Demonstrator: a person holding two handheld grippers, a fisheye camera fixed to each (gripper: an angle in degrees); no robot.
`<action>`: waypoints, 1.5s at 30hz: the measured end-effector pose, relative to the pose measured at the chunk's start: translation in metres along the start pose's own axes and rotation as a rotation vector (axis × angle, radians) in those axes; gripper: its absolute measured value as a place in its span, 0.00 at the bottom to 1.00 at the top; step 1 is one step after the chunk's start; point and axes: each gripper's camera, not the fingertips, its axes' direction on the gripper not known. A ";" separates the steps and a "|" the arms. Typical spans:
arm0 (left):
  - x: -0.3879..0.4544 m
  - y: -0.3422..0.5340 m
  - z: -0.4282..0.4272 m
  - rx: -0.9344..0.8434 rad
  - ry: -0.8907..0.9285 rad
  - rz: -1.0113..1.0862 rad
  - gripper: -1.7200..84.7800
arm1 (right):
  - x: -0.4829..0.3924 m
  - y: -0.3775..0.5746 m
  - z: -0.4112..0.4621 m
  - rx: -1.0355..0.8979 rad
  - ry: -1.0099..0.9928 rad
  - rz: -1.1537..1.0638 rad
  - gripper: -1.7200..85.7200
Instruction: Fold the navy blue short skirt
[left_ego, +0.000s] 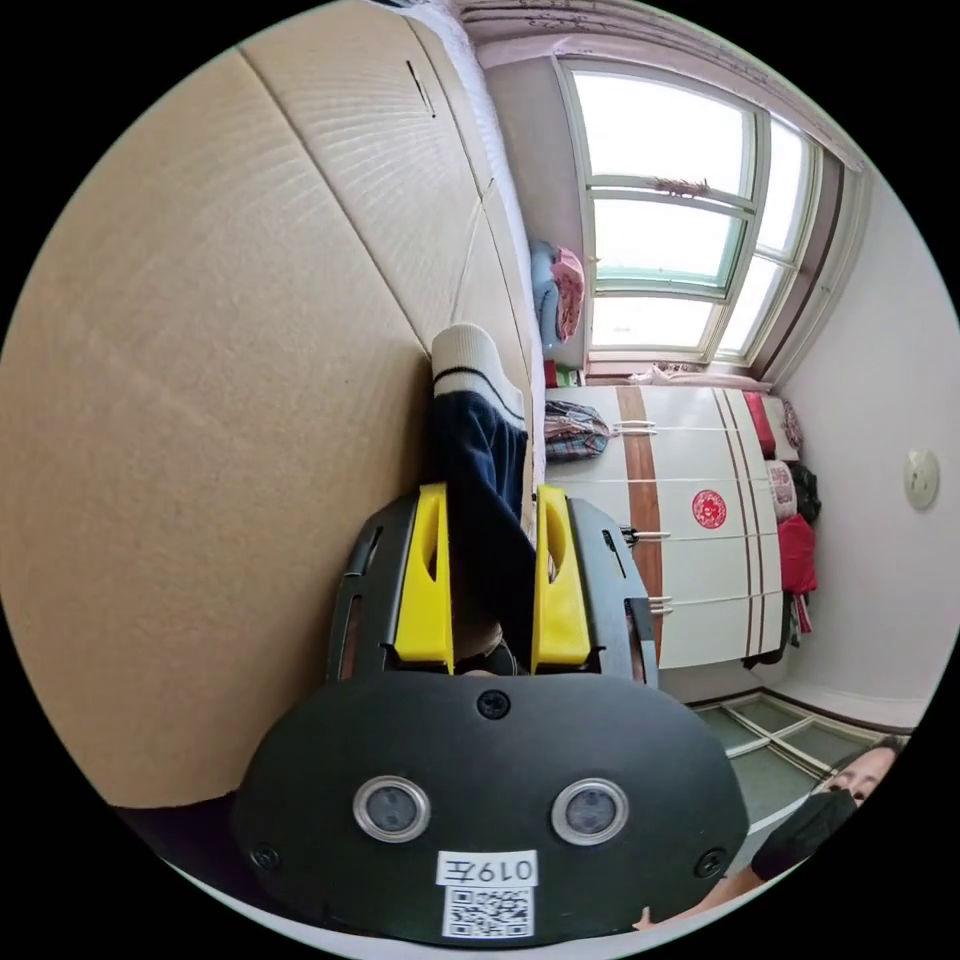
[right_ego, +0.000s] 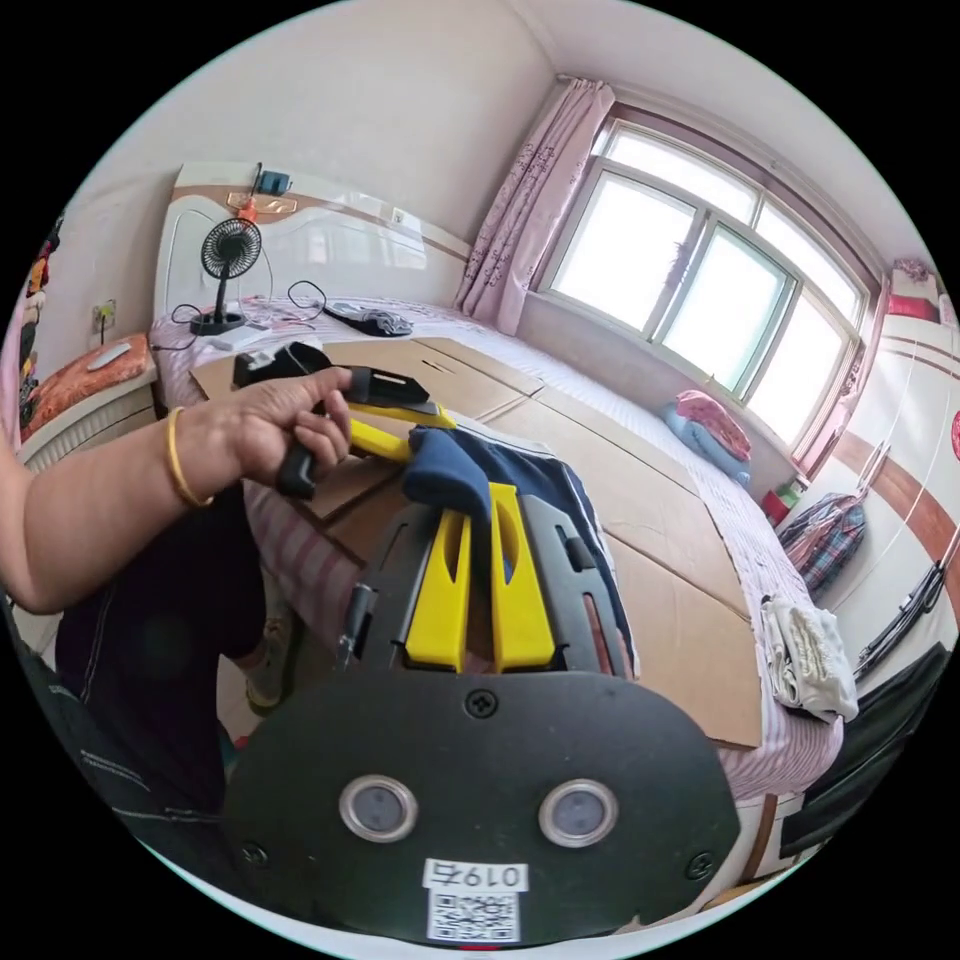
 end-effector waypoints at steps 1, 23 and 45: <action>-0.004 -0.001 0.003 0.006 0.010 -0.013 0.15 | 0.005 0.001 -0.009 -0.002 -0.025 -0.002 0.02; -0.077 -0.053 0.053 -0.174 -0.068 -0.001 0.14 | 0.072 -0.057 -0.070 0.003 -0.312 -0.025 0.01; -0.023 -0.332 -0.086 0.236 -0.120 0.315 0.05 | 0.204 -0.434 0.215 0.186 -0.857 -0.243 0.01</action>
